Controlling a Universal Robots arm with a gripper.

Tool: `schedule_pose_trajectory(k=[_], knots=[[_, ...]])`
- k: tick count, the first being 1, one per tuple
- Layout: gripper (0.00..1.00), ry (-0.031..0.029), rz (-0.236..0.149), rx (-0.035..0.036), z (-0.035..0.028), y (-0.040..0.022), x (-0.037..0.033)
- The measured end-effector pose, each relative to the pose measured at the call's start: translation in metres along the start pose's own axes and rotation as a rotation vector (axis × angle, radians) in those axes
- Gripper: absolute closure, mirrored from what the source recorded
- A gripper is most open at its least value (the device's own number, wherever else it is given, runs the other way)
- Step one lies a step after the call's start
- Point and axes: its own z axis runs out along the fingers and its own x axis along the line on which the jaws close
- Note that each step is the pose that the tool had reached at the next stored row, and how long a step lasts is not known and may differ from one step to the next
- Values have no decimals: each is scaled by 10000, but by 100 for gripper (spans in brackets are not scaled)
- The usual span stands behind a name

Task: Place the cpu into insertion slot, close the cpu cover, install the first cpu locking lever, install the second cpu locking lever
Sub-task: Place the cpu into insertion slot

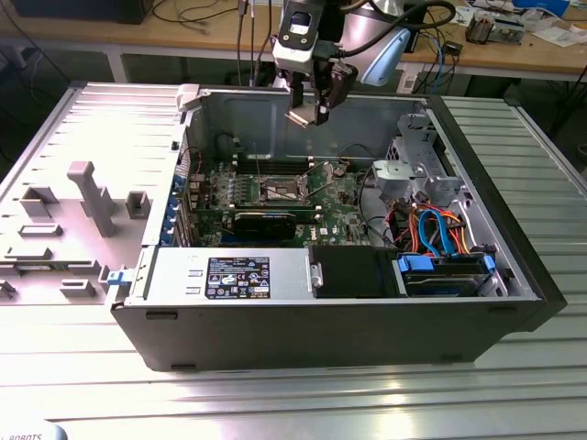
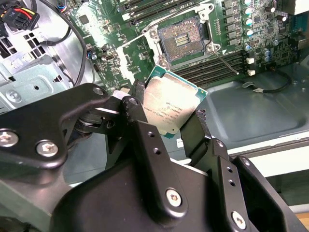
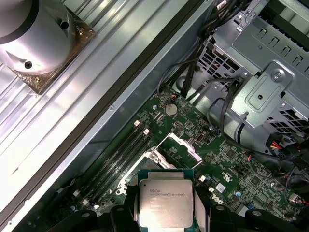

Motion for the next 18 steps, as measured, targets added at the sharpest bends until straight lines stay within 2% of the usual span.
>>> schedule_pose_trajectory(k=[5,13,18], knots=[[46,-7,80,-2,0,0,0],[46,-83,972,-16,3,0,0],[46,-84,983,-17,3,0,0]])
